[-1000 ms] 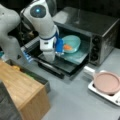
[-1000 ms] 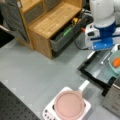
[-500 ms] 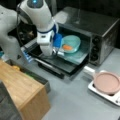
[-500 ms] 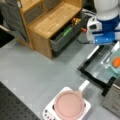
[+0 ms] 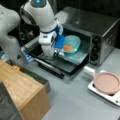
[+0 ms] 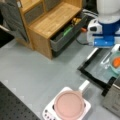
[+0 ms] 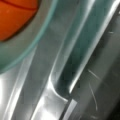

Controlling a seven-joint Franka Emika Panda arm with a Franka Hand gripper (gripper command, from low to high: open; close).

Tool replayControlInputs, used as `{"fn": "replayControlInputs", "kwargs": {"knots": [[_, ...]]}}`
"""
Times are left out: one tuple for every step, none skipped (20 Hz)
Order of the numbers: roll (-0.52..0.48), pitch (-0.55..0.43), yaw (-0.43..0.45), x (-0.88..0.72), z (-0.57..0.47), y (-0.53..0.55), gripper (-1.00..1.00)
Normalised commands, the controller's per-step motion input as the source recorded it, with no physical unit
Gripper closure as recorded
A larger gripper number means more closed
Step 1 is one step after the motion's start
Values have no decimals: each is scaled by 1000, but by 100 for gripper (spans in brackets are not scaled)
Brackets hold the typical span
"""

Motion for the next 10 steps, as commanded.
{"fn": "replayControlInputs", "kwargs": {"knots": [[-61,-4,-148,175,42,100,-100],[-62,0,-131,185,67,98,-100],[-72,-1,-120,199,73,95,-100],[-80,-5,-108,216,62,92,-100],[-80,-1,-92,221,53,89,-100],[-90,-5,-84,234,29,88,-100],[-96,-9,-78,243,-2,88,-100],[-96,-4,-66,245,-18,89,-100],[-93,0,-62,249,-40,90,-100],[-84,4,-63,254,-65,92,-100]]}}
